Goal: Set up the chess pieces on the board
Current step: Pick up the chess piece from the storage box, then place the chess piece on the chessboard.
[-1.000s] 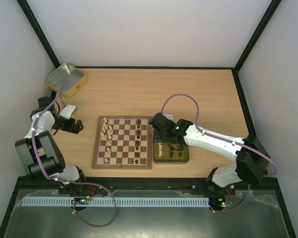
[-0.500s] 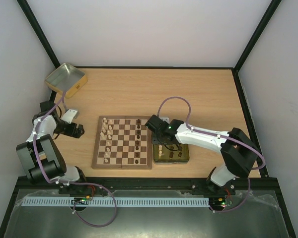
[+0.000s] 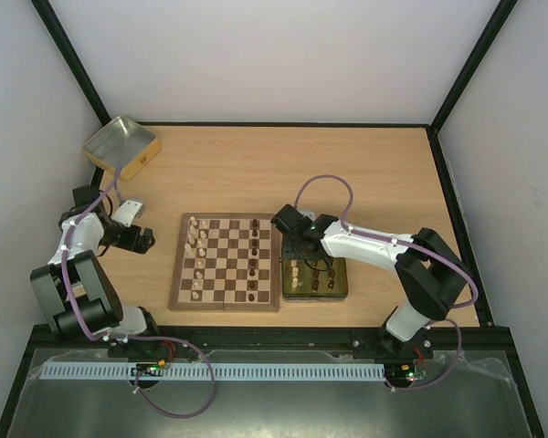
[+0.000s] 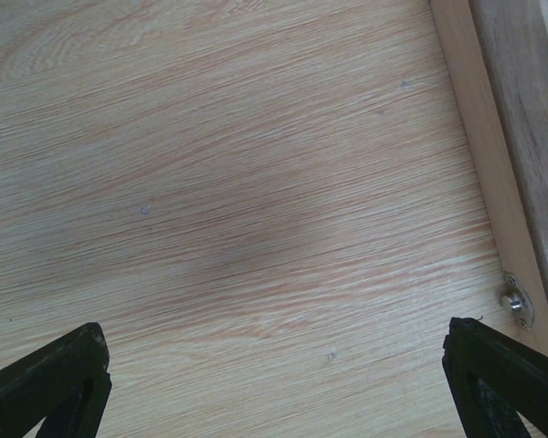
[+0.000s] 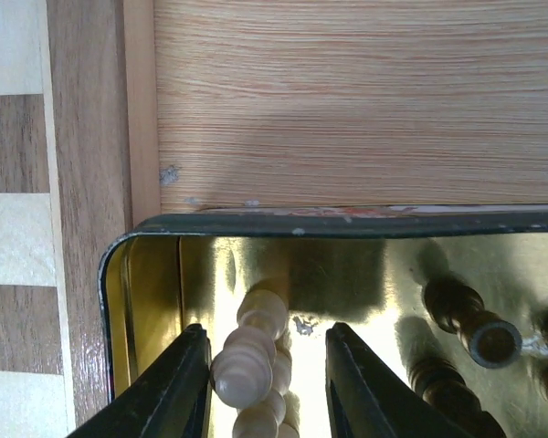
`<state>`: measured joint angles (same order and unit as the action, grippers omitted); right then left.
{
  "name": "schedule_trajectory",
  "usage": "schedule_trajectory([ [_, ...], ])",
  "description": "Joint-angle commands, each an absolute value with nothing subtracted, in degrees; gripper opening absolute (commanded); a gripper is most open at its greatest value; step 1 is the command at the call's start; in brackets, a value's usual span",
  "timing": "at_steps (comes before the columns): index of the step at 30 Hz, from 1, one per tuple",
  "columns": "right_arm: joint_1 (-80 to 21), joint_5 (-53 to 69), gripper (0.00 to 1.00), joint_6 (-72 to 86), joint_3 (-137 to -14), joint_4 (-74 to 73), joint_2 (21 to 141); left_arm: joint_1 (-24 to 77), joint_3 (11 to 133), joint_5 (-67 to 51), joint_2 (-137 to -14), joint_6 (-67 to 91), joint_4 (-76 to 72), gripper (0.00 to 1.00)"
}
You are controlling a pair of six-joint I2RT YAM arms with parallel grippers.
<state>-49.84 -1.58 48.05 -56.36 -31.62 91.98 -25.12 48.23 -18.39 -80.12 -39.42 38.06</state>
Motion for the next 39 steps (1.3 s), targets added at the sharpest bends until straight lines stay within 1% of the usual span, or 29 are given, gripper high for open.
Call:
schedule_trajectory([
  [1,-49.6,-1.2,0.32,47.1,-55.9,-29.7,93.6,-25.0,47.0,-18.4,-78.3,-40.1,38.8,0.99],
  [4,-49.5,-0.8,0.30,47.0,-55.8,-28.7,94.1,-25.0,46.6,-18.2,-78.3,-40.1,38.6,0.99],
  [6,-49.5,-0.4,0.20,47.0,-55.9,-28.6,94.5,-24.9,46.4,-18.3,-78.2,-39.9,38.6,0.99],
  [9,-49.4,-0.4,0.14,47.2,-55.9,-29.0,94.3,-25.0,46.3,-18.4,-78.0,-39.9,38.7,0.99],
  [17,-49.5,-2.0,0.10,48.0,-56.1,-31.1,91.8,-25.0,45.3,-18.5,-77.4,-40.0,38.6,0.99],
  [23,-49.4,-5.7,0.08,47.8,-58.5,-36.3,89.2,-25.1,44.2,-18.3,-76.4,-40.5,38.1,0.99],
  [25,-49.5,-7.6,0.06,47.2,-60.4,-38.8,88.8,-25.1,44.1,-18.1,-76.2,-40.6,38.1,0.99],
  [31,-50.9,-10.3,0.06,46.6,-67.6,-45.2,88.4,-26.4,44.2,-18.2,-76.2,-41.1,37.9,0.99],
  [34,-54.0,-12.2,0.05,47.5,-72.9,-48.7,89.7,-27.8,44.5,-18.9,-76.6,-41.7,38.2,0.99],
  [35,-55.3,-12.4,0.03,47.8,-74.8,-49.5,90.3,-28.3,44.6,-19.1,-76.7,-41.9,38.3,0.99],
  [39,-60.2,-11.5,0.02,48.7,-83.4,-50.9,94.8,-29.4,44.6,-19.6,-77.1,-42.2,38.4,0.99],
])
